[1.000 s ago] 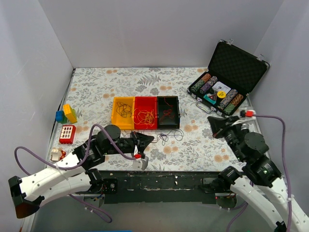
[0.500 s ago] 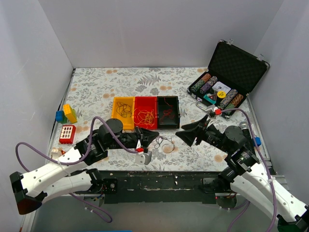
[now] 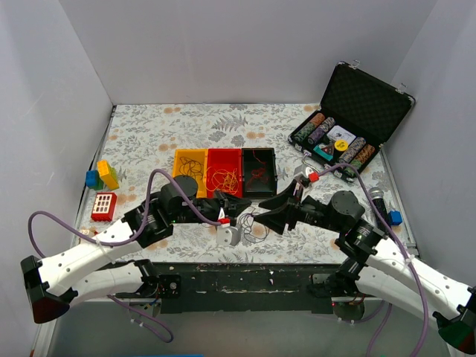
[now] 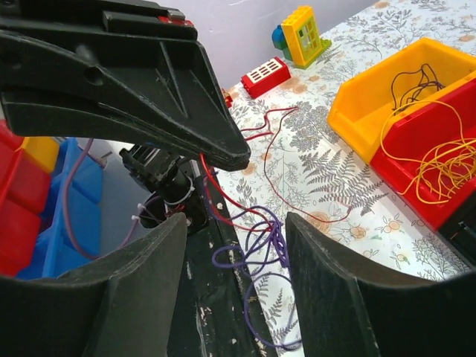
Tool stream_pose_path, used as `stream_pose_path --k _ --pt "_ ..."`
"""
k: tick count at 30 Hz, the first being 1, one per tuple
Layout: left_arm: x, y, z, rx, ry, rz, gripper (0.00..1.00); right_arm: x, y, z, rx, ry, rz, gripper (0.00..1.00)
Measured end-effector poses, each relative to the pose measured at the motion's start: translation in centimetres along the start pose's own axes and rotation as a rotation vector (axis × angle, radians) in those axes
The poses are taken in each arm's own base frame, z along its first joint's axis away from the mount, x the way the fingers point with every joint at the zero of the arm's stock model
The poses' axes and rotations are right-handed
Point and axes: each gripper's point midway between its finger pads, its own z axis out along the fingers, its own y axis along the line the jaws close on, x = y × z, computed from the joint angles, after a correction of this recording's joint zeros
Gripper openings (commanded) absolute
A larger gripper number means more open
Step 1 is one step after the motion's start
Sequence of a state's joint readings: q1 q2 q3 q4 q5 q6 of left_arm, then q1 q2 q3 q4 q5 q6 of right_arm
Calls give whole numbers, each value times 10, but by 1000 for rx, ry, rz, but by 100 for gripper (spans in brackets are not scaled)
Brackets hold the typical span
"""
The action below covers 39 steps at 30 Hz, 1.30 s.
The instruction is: Untangle the cables
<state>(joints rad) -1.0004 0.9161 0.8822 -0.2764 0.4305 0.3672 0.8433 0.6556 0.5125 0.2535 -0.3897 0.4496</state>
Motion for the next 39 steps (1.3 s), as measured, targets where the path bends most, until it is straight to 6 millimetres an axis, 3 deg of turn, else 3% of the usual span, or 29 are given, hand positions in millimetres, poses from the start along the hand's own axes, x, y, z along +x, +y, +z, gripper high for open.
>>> stream_pose_path --k 6,13,17,24,25,28,30,39 --pt "-6 4 1 -5 -12 -24 0 1 -6 8 55 -19 -26 58" --pt "-14 12 -1 -21 -27 -44 0 -3 -17 22 118 -55 -55 24" --pt "-19 18 -2 -36 -39 -42 0 4 -25 29 142 -41 -24 19" --pt "-23 25 -3 -54 -47 -38 0 4 -17 20 124 -83 16 25" --pt "-25 26 -3 -57 -50 -36 0 2 -15 17 122 -92 19 28" --pt "-27 29 -4 -68 -55 -30 0 -3 -10 8 117 -117 29 49" --pt "-27 30 -5 -71 -56 -28 0 -5 -6 2 110 -131 38 53" --pt "-30 32 -8 -82 -63 -20 0 -4 -8 -9 134 -139 51 48"
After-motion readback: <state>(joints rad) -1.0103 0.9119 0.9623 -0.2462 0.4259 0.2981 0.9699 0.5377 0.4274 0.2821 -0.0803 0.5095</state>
